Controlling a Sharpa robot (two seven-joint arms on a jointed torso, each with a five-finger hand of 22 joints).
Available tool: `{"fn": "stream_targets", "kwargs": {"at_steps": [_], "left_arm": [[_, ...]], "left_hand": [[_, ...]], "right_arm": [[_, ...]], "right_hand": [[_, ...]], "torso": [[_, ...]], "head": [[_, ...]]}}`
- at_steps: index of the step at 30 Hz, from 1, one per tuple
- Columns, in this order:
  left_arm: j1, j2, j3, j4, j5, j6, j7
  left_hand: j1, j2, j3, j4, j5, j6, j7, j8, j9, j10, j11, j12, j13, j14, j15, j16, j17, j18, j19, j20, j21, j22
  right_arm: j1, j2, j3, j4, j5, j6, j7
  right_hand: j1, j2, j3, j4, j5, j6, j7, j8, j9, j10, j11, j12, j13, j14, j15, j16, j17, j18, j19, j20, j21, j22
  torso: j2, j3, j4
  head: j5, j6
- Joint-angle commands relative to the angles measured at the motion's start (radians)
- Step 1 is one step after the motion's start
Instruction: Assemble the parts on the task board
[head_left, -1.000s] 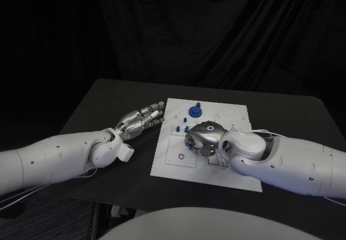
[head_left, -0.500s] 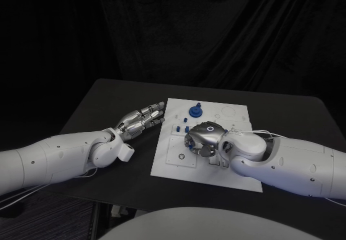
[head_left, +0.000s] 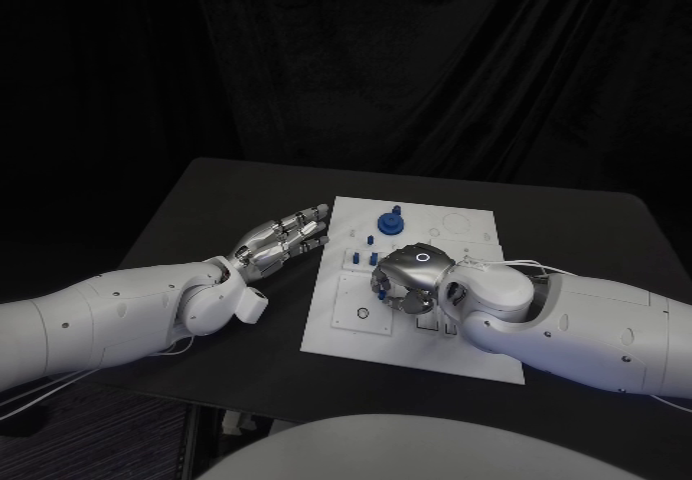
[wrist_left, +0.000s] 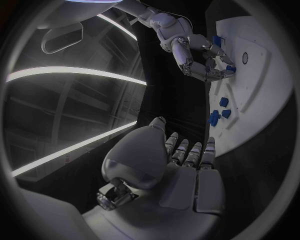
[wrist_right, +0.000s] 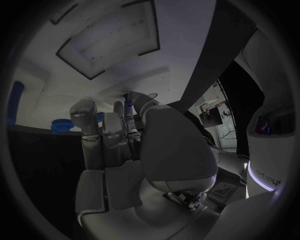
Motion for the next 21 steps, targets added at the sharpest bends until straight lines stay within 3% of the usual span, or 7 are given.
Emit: {"fn": "stream_targets", "kwargs": {"at_steps": [1, 15, 21], "left_arm": [[-0.002, 0.002, 0.001, 0.001, 0.007, 0.014, 0.117], [-0.003, 0.003, 0.001, 0.0, 0.007, 0.017, 0.113], [-0.003, 0.003, 0.001, 0.0, 0.007, 0.015, 0.117]], "left_hand": [[0.009, -0.001, 0.007, 0.001, 0.006, 0.0, 0.001, 0.003, 0.001, -0.005, -0.001, -0.003, 0.0, 0.004, 0.005, 0.003, 0.001, 0.004, 0.002, 0.007, 0.002, -0.001], [0.011, -0.002, 0.012, -0.001, 0.007, -0.001, 0.002, 0.003, 0.001, -0.006, -0.002, -0.003, 0.0, 0.004, 0.006, 0.003, 0.001, 0.004, 0.002, 0.008, 0.002, -0.002], [0.013, -0.004, 0.015, -0.004, 0.008, 0.0, 0.003, 0.003, 0.001, -0.006, -0.002, -0.003, 0.0, 0.003, 0.006, 0.003, 0.001, 0.004, 0.002, 0.008, 0.002, -0.003]], "right_arm": [[-0.003, -0.002, 0.0, 0.002, -0.008, 0.015, -0.026], [-0.003, -0.006, 0.0, 0.006, -0.008, 0.002, -0.016], [-0.003, -0.028, 0.0, 0.027, -0.002, -0.045, -0.004]], "right_hand": [[-0.003, -0.008, -0.004, 0.007, -0.01, -0.012, -0.001, -0.011, -0.003, -0.022, 0.004, -0.002, 0.004, -0.012, 0.004, -0.007, -0.006, 0.022, -0.014, 0.002, -0.015, 0.092], [-0.002, -0.01, -0.011, 0.009, -0.026, -0.036, -0.007, -0.033, -0.011, -0.046, 0.008, 0.01, 0.015, -0.019, 0.007, -0.008, -0.011, 0.025, -0.019, 0.008, -0.028, 0.091], [0.003, -0.017, -0.021, 0.015, -0.029, -0.134, -0.028, -0.106, -0.061, -0.14, 0.028, -0.036, -0.015, -0.026, 0.016, -0.009, -0.019, 0.025, -0.02, 0.016, -0.042, 0.09]], "torso": [[0.001, 0.0002, 0.0001], [0.0, 0.0005, 0.0006], [0.001, 0.0, 0.0008]], "head": [[0.001, 0.0], [0.001, 0.0], [0.0, 0.0]]}}
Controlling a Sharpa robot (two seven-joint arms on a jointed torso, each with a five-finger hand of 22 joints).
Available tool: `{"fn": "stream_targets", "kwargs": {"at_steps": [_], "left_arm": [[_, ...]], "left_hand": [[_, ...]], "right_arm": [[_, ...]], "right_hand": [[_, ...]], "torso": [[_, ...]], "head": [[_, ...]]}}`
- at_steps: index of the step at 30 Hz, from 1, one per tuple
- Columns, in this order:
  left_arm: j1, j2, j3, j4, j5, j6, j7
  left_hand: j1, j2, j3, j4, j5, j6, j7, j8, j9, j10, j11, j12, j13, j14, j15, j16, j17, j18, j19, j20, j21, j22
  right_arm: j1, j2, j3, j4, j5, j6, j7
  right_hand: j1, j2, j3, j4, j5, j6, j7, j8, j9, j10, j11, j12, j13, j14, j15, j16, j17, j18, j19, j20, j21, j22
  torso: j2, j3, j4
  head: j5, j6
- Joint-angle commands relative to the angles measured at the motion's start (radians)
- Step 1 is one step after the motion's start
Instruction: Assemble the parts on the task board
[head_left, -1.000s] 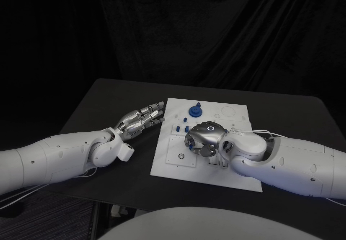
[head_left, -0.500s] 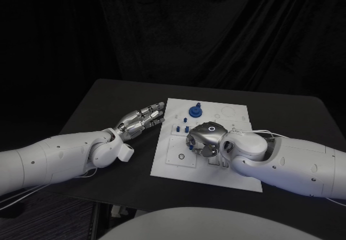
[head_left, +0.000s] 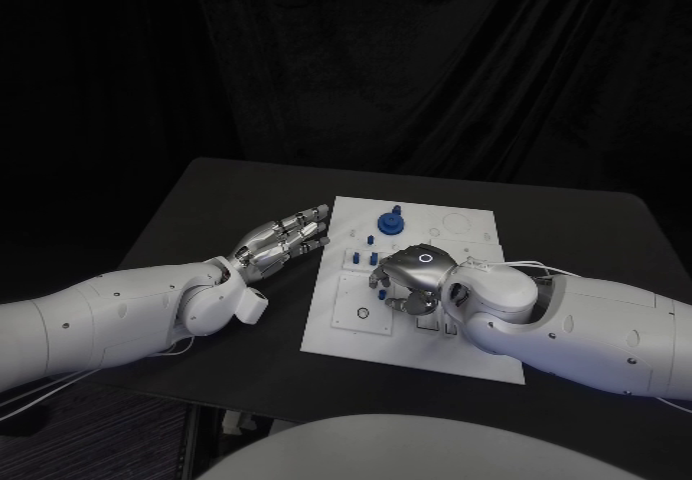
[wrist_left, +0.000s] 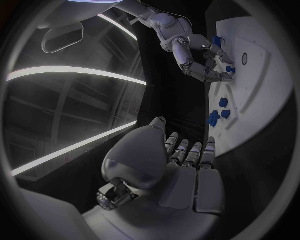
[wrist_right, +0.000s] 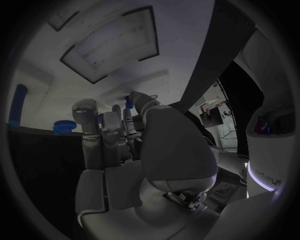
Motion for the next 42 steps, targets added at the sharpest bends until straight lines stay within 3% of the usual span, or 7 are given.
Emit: {"fn": "stream_targets", "kwargs": {"at_steps": [1, 9, 18, 23, 30, 35, 42], "left_arm": [[-0.002, 0.001, 0.001, 0.002, 0.007, 0.01, 0.119], [-0.002, -0.011, 0.001, 0.019, 0.007, -0.018, 0.141], [0.008, -0.048, 0.001, 0.079, 0.007, -0.084, 0.173], [0.031, -0.065, 0.001, 0.108, 0.007, -0.111, 0.188], [0.047, -0.072, 0.001, 0.131, 0.007, -0.163, 0.229], [0.049, -0.071, 0.001, 0.13, 0.007, -0.183, 0.248], [0.048, -0.067, 0.001, 0.118, 0.007, -0.185, 0.251]], "left_hand": [[0.011, -0.002, 0.005, 0.0, 0.005, 0.0, 0.003, 0.003, 0.001, -0.006, -0.002, -0.003, 0.0, 0.003, 0.006, 0.003, 0.001, 0.004, -0.002, 0.005, 0.002, -0.001], [0.012, -0.013, 0.006, -0.01, 0.004, 0.018, 0.02, 0.006, 0.003, -0.003, -0.008, 0.006, 0.001, -0.006, -0.012, -0.001, -0.002, 0.011, -0.003, -0.007, 0.001, -0.007], [-0.022, -0.016, -0.039, 0.041, -0.006, 0.058, 0.052, 0.011, 0.007, 0.005, -0.013, 0.025, 0.003, -0.01, -0.041, -0.003, -0.004, 0.012, -0.004, -0.036, 0.001, -0.018], [-0.06, -0.002, -0.083, 0.049, -0.033, 0.068, 0.069, 0.01, 0.007, 0.012, 0.0, 0.038, 0.005, -0.011, -0.089, -0.004, -0.004, 0.009, -0.039, -0.088, -0.014, -0.104], [-0.099, -0.001, -0.123, 0.05, -0.09, 0.019, 0.01, 0.0, -0.002, 0.016, -0.028, 0.029, 0.003, -0.011, -0.133, -0.004, -0.004, -0.013, -0.067, -0.152, -0.028, -0.195], [-0.109, -0.001, -0.131, 0.05, -0.107, -0.023, -0.024, -0.005, -0.006, 0.004, -0.061, -0.004, -0.001, -0.011, -0.13, -0.004, -0.004, -0.013, -0.069, -0.148, -0.03, -0.208], [-0.103, 0.0, -0.128, 0.05, -0.087, -0.024, -0.027, -0.004, -0.006, -0.001, -0.066, -0.014, -0.002, -0.011, -0.104, -0.004, -0.004, 0.006, -0.069, -0.095, -0.03, -0.21]], "right_arm": [[-0.002, -0.019, 0.001, 0.02, 0.004, -0.062, 0.003], [0.044, -0.094, 0.003, 0.084, 0.057, -0.164, 0.013], [0.145, -0.191, 0.001, 0.134, 0.131, -0.142, -0.029], [0.179, -0.239, 0.0, 0.133, 0.186, -0.128, -0.047], [0.189, -0.274, 0.0, 0.102, 0.241, -0.099, -0.068], [0.185, -0.286, 0.0, 0.088, 0.251, -0.092, -0.099], [0.16, -0.272, 0.0, 0.065, 0.231, -0.05, -0.134]], "right_hand": [[0.006, -0.008, -0.011, 0.001, -0.006, -0.028, -0.006, -0.026, -0.024, -0.041, 0.01, -0.031, -0.026, -0.007, 0.008, -0.004, -0.004, 0.01, -0.003, 0.009, -0.008, 0.091], [0.033, -0.003, -0.029, -0.006, 0.018, -0.052, 0.002, -0.058, -0.06, -0.082, 0.022, -0.076, -0.079, -0.002, 0.016, 0.007, 0.002, 0.008, 0.005, 0.018, 0.001, 0.095], [0.023, 0.015, -0.038, 0.016, 0.012, -0.027, 0.013, -0.057, -0.077, -0.026, 0.02, -0.071, -0.11, 0.009, 0.021, 0.022, 0.013, 0.006, 0.016, 0.023, 0.019, 0.099], [0.009, 0.022, -0.039, 0.044, -0.002, 0.01, 0.017, -0.049, -0.089, 0.051, 0.009, -0.068, -0.142, 0.023, 0.013, 0.037, 0.025, 0.002, 0.033, 0.018, 0.046, 0.105], [-0.002, 0.02, -0.042, 0.074, -0.034, 0.045, 0.033, -0.045, -0.104, 0.127, -0.005, -0.035, -0.152, 0.025, 0.005, 0.04, 0.025, 0.002, 0.035, 0.012, 0.045, 0.105], [-0.033, 0.007, -0.075, 0.112, -0.051, 0.084, 0.036, -0.041, -0.117, 0.191, -0.044, 0.09, -0.078, 0.04, -0.028, 0.05, 0.036, -0.001, 0.049, -0.016, 0.059, 0.109], [-0.051, 0.002, -0.098, 0.133, -0.083, 0.109, 0.033, -0.038, -0.121, 0.179, -0.052, 0.139, -0.033, 0.057, -0.034, 0.065, 0.054, -0.006, 0.067, -0.025, 0.085, 0.115]], "torso": [[0.0, -0.0002, 0.0004], [0.0, 0.0, 0.0001], [-0.001, 0.0002, -0.0004], [-0.001, -0.0008, 0.0007], [-0.002, -0.0001, -0.0013], [-0.001, 0.0006, -0.0004], [0.0, 0.0002, 0.0004]], "head": [[0.0, 0.0], [0.0, 0.0], [-0.003, 0.0], [-0.011, 0.0], [-0.025, 0.0], [-0.037, 0.0], [-0.043, 0.0]]}}
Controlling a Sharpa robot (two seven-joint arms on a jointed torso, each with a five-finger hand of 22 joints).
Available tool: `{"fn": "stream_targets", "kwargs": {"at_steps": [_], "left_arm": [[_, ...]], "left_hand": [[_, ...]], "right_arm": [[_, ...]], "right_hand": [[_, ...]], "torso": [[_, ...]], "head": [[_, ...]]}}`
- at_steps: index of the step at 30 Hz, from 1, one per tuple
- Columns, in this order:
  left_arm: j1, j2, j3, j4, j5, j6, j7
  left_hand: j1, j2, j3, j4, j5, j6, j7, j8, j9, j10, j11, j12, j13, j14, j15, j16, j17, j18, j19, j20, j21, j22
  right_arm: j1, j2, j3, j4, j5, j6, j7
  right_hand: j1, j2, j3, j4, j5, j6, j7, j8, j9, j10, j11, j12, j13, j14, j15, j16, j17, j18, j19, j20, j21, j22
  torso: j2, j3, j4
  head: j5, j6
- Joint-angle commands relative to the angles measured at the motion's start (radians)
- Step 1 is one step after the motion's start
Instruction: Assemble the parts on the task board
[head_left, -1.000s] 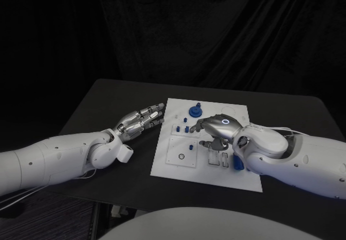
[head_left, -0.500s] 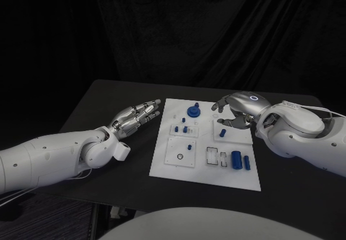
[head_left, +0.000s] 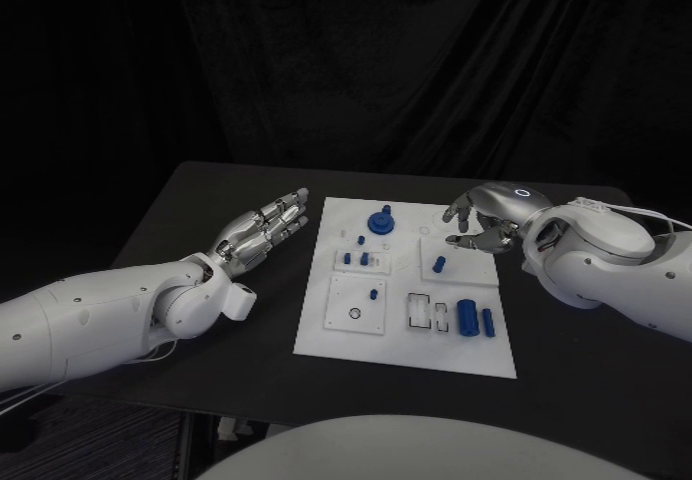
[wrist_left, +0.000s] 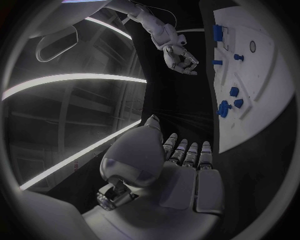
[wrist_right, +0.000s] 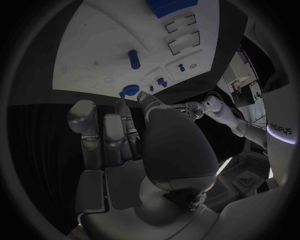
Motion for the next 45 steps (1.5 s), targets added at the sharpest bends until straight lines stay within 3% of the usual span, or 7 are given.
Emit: {"fn": "stream_targets", "kwargs": {"at_steps": [1, 6, 14, 25, 33, 41, 45], "left_arm": [[0.001, 0.003, 0.001, -0.004, 0.006, -0.024, 0.251], [0.0, 0.005, 0.001, -0.011, 0.006, -0.025, 0.254], [-0.001, 0.009, 0.001, -0.022, 0.006, -0.015, 0.252], [-0.003, 0.017, 0.001, -0.034, 0.006, 0.014, 0.236], [-0.006, 0.022, 0.001, -0.042, 0.006, 0.024, 0.228], [-0.012, 0.026, 0.001, -0.05, 0.006, 0.035, 0.219], [-0.017, 0.028, 0.001, -0.053, 0.006, 0.039, 0.213]], "left_hand": [[-0.002, -0.002, 0.0, -0.001, 0.009, 0.0, -0.005, -0.005, -0.001, -0.002, -0.002, -0.001, -0.001, 0.0, 0.009, -0.004, -0.001, 0.013, 0.001, 0.031, -0.006, -0.001], [0.004, -0.003, 0.0, -0.001, 0.019, 0.003, -0.004, -0.005, -0.001, 0.001, 0.011, 0.003, 0.0, 0.0, 0.0, -0.004, -0.001, 0.028, -0.001, 0.024, -0.008, -0.011], [0.021, -0.003, 0.006, -0.002, 0.036, 0.017, 0.01, -0.003, 0.001, 0.004, 0.028, 0.009, 0.001, 0.0, -0.007, -0.004, -0.001, 0.007, -0.002, -0.007, -0.009, -0.017], [0.053, -0.002, 0.026, -0.007, 0.065, 0.029, 0.032, -0.002, 0.003, 0.003, 0.036, 0.009, 0.0, 0.0, 0.016, -0.004, -0.001, -0.011, -0.001, 0.0, -0.008, -0.015], [0.075, -0.003, 0.039, -0.012, 0.085, 0.03, 0.034, -0.001, 0.003, 0.002, 0.037, 0.009, 0.001, 0.0, 0.02, -0.004, -0.001, -0.014, -0.001, 0.002, -0.008, -0.014], [0.097, -0.003, 0.054, -0.019, 0.101, 0.036, 0.043, 0.0, 0.004, 0.002, 0.035, 0.01, 0.001, 0.0, 0.028, -0.004, -0.001, -0.014, -0.001, 0.01, -0.008, -0.013], [0.106, -0.003, 0.063, -0.025, 0.107, 0.037, 0.047, 0.0, 0.004, 0.001, 0.036, 0.01, 0.001, 0.0, 0.031, -0.004, -0.001, -0.014, -0.001, 0.013, -0.008, -0.012]], "right_arm": [[-0.016, 0.012, 0.0, -0.014, -0.002, 0.047, -0.056], [-0.038, 0.033, 0.0, -0.036, -0.005, 0.066, -0.05], [-0.071, 0.057, 0.0, -0.058, -0.006, 0.082, -0.041], [-0.084, 0.071, 0.0, -0.069, 0.003, 0.1, -0.035], [-0.095, 0.086, 0.0, -0.087, 0.007, 0.102, -0.02], [-0.102, 0.095, 0.0, -0.1, 0.01, 0.077, -0.002], [-0.104, 0.098, 0.0, -0.101, 0.027, 0.055, 0.006]], "right_hand": [[-0.012, -0.002, -0.005, 0.011, -0.013, -0.01, 0.001, -0.008, -0.007, -0.042, 0.006, -0.031, -0.011, 0.009, 0.001, 0.007, 0.004, -0.008, 0.011, -0.002, 0.012, 0.118], [0.006, -0.003, -0.02, 0.015, -0.02, -0.012, 0.02, -0.025, -0.03, -0.038, 0.029, -0.156, -0.09, 0.011, 0.019, 0.0, -0.004, -0.007, 0.014, 0.013, 0.002, 0.116], [0.013, 0.002, -0.024, 0.014, -0.022, 0.001, 0.023, -0.023, -0.035, -0.028, 0.031, -0.186, -0.111, 0.01, 0.022, -0.002, -0.007, -0.006, 0.014, 0.016, -0.003, 0.115], [0.029, 0.008, -0.022, 0.007, -0.003, 0.023, 0.024, -0.015, -0.035, -0.01, 0.033, -0.211, -0.129, 0.009, 0.022, -0.004, -0.009, -0.006, 0.014, 0.018, -0.007, 0.115], [0.075, 0.011, 0.017, -0.014, 0.096, 0.053, 0.02, -0.007, -0.034, 0.034, 0.031, -0.255, -0.163, 0.008, 0.02, -0.004, -0.009, -0.006, 0.015, 0.016, -0.007, 0.116], [0.098, 0.018, 0.05, -0.027, 0.101, 0.098, 0.018, 0.011, -0.023, 0.095, 0.018, -0.265, -0.177, 0.014, 0.01, 0.003, -0.001, -0.008, 0.022, 0.008, 0.01, 0.12], [0.101, 0.027, 0.061, -0.028, 0.07, 0.121, 0.016, 0.019, -0.016, 0.127, 0.015, -0.271, -0.183, 0.019, 0.007, 0.007, 0.005, -0.009, 0.026, 0.004, 0.018, 0.122]], "torso": [[0.001, 0.0001, 0.0004], [0.001, -0.001, 0.0012], [0.001, -0.0002, 0.001], [0.001, -0.0005, 0.0013], [0.0, -0.0001, -0.0001], [0.0, 0.0003, 0.0], [0.001, 0.0, 0.0008]], "head": [[0.0, 0.0], [-0.002, 0.0], [0.004, 0.0], [0.002, 0.0], [0.004, 0.0], [0.006, 0.0], [0.006, 0.0]]}}
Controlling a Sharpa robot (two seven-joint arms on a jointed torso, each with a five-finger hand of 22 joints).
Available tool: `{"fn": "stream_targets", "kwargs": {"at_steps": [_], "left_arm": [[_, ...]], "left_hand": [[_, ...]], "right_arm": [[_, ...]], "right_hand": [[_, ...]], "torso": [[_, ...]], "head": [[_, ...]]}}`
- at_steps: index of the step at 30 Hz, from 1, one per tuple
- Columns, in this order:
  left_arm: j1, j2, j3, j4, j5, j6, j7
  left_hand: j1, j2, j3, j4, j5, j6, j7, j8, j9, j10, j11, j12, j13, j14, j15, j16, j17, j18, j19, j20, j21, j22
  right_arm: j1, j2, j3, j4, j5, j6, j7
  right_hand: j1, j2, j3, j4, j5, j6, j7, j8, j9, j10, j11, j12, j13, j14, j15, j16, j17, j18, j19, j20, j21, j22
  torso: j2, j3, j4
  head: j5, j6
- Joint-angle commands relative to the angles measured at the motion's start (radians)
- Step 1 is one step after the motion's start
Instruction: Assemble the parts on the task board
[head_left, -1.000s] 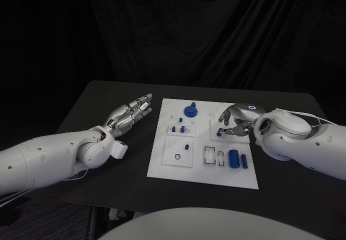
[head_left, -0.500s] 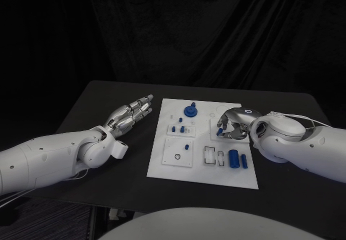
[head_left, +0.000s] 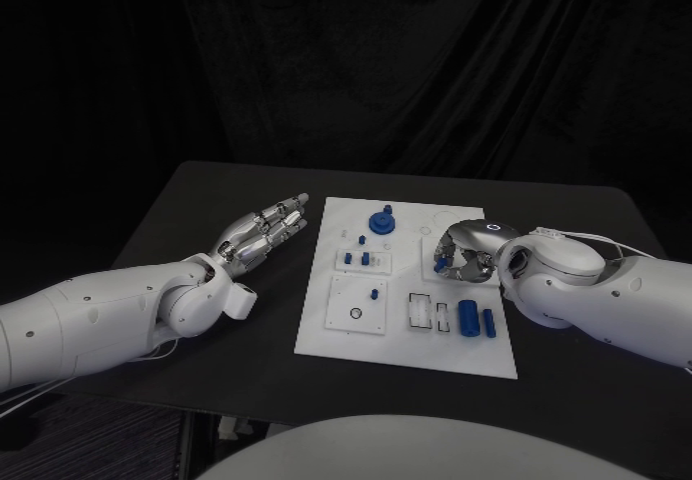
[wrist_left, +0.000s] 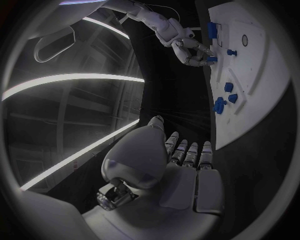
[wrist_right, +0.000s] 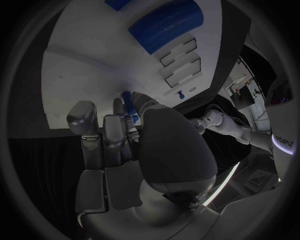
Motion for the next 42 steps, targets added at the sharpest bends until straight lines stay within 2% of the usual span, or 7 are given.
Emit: {"fn": "stream_targets", "kwargs": {"at_steps": [1, 12, 23, 26, 35, 39, 42], "left_arm": [[-0.005, 0.003, 0.001, -0.002, 0.006, 0.021, 0.212], [-0.013, 0.008, 0.001, -0.009, 0.006, 0.031, 0.197], [-0.017, 0.009, 0.001, -0.012, 0.006, 0.038, 0.187], [-0.017, 0.008, 0.001, -0.011, 0.006, 0.039, 0.186], [-0.018, 0.01, 0.001, -0.013, 0.006, 0.039, 0.184], [-0.018, 0.012, 0.001, -0.014, 0.006, 0.042, 0.184], [-0.019, 0.013, 0.001, -0.014, 0.006, 0.043, 0.183]], "left_hand": [[0.018, -0.002, 0.011, -0.004, 0.009, -0.002, 0.01, 0.0, 0.001, -0.002, 0.007, 0.005, 0.0, -0.002, 0.009, -0.004, -0.001, -0.014, -0.001, 0.007, -0.003, 0.001], [0.039, -0.003, 0.037, -0.021, 0.021, -0.001, 0.019, 0.0, 0.002, -0.004, 0.007, 0.004, 0.0, -0.002, 0.018, -0.004, -0.001, -0.016, 0.0, 0.014, -0.003, 0.003], [0.042, -0.003, 0.043, -0.025, 0.024, 0.001, 0.022, 0.0, 0.002, -0.004, 0.007, 0.004, 0.0, -0.002, 0.02, -0.004, -0.001, -0.016, 0.0, 0.016, -0.003, 0.004], [0.043, -0.002, 0.046, -0.025, 0.025, 0.004, 0.025, 0.001, 0.002, -0.004, 0.007, 0.004, 0.0, -0.002, 0.02, -0.004, -0.001, -0.016, 0.0, 0.017, -0.003, 0.004], [0.043, -0.002, 0.048, -0.026, 0.026, 0.007, 0.027, 0.002, 0.003, -0.004, 0.007, 0.005, 0.0, -0.002, 0.02, -0.004, -0.001, -0.016, 0.0, 0.017, -0.003, 0.004], [0.043, -0.002, 0.048, -0.026, 0.026, 0.007, 0.027, 0.002, 0.003, -0.004, 0.007, 0.005, 0.0, -0.002, 0.02, -0.004, -0.001, -0.016, 0.0, 0.017, -0.003, 0.004], [0.043, -0.002, 0.049, -0.026, 0.026, 0.006, 0.027, 0.002, 0.003, -0.004, 0.007, 0.004, 0.0, -0.002, 0.02, -0.004, -0.001, -0.016, 0.0, 0.018, -0.002, 0.005]], "right_arm": [[-0.003, 0.002, 0.001, -0.001, 0.018, -0.039, 0.021], [-0.003, 0.006, 0.001, -0.002, 0.027, -0.106, 0.035], [0.001, -0.018, 0.001, 0.03, 0.03, -0.184, 0.054], [0.012, -0.034, 0.001, 0.059, 0.031, -0.198, 0.054], [0.064, -0.074, 0.001, 0.214, 0.031, -0.199, 0.061], [0.068, -0.057, 0.001, 0.262, 0.023, -0.166, 0.067], [0.061, -0.033, 0.001, 0.276, 0.001, -0.138, 0.07]], "right_hand": [[0.009, 0.006, 0.009, -0.003, -0.008, 0.015, 0.0, 0.008, 0.003, 0.017, 0.0, -0.007, -0.002, 0.006, -0.003, 0.007, 0.005, -0.01, 0.007, -0.002, 0.009, 0.122], [0.005, 0.014, 0.012, -0.003, -0.038, 0.064, -0.016, 0.028, 0.021, 0.075, -0.014, -0.015, -0.008, 0.019, -0.014, 0.018, 0.018, -0.013, 0.019, -0.011, 0.035, 0.127], [0.023, 0.031, 0.012, -0.03, -0.012, 0.137, -0.044, 0.076, 0.072, 0.128, -0.037, -0.032, -0.017, 0.032, -0.033, 0.028, 0.034, -0.019, 0.033, -0.029, 0.068, 0.134], [0.025, 0.031, 0.009, -0.036, -0.006, 0.142, -0.046, 0.084, 0.084, 0.135, -0.039, -0.038, -0.019, 0.033, -0.035, 0.028, 0.035, -0.019, 0.034, -0.031, 0.071, 0.135], [0.024, 0.026, 0.003, -0.043, -0.001, 0.146, -0.048, 0.092, 0.101, 0.143, -0.041, -0.048, -0.023, 0.035, -0.037, 0.028, 0.036, -0.02, 0.035, -0.033, 0.075, 0.136], [0.025, 0.026, 0.002, -0.045, 0.002, 0.148, -0.049, 0.096, 0.107, 0.146, -0.042, -0.052, -0.025, 0.035, -0.038, 0.028, 0.037, -0.02, 0.036, -0.034, 0.077, 0.136], [0.025, 0.025, 0.001, -0.048, 0.006, 0.148, -0.049, 0.098, 0.112, 0.145, -0.041, -0.057, -0.026, 0.035, -0.038, 0.027, 0.036, -0.02, 0.035, -0.035, 0.076, 0.136]], "torso": [[0.001, -0.0002, 0.0008], [0.0, -0.0007, 0.0007], [0.0, -0.0004, 0.0006], [0.0, 0.0, 0.0006], [-0.001, -0.0004, -0.0002], [-0.001, -0.0011, 0.0002], [-0.001, -0.0016, 0.0013]], "head": [[0.0, 0.0], [0.004, 0.0], [0.013, 0.0], [0.019, 0.0], [0.029, 0.0], [0.033, 0.0], [0.036, 0.0]]}}
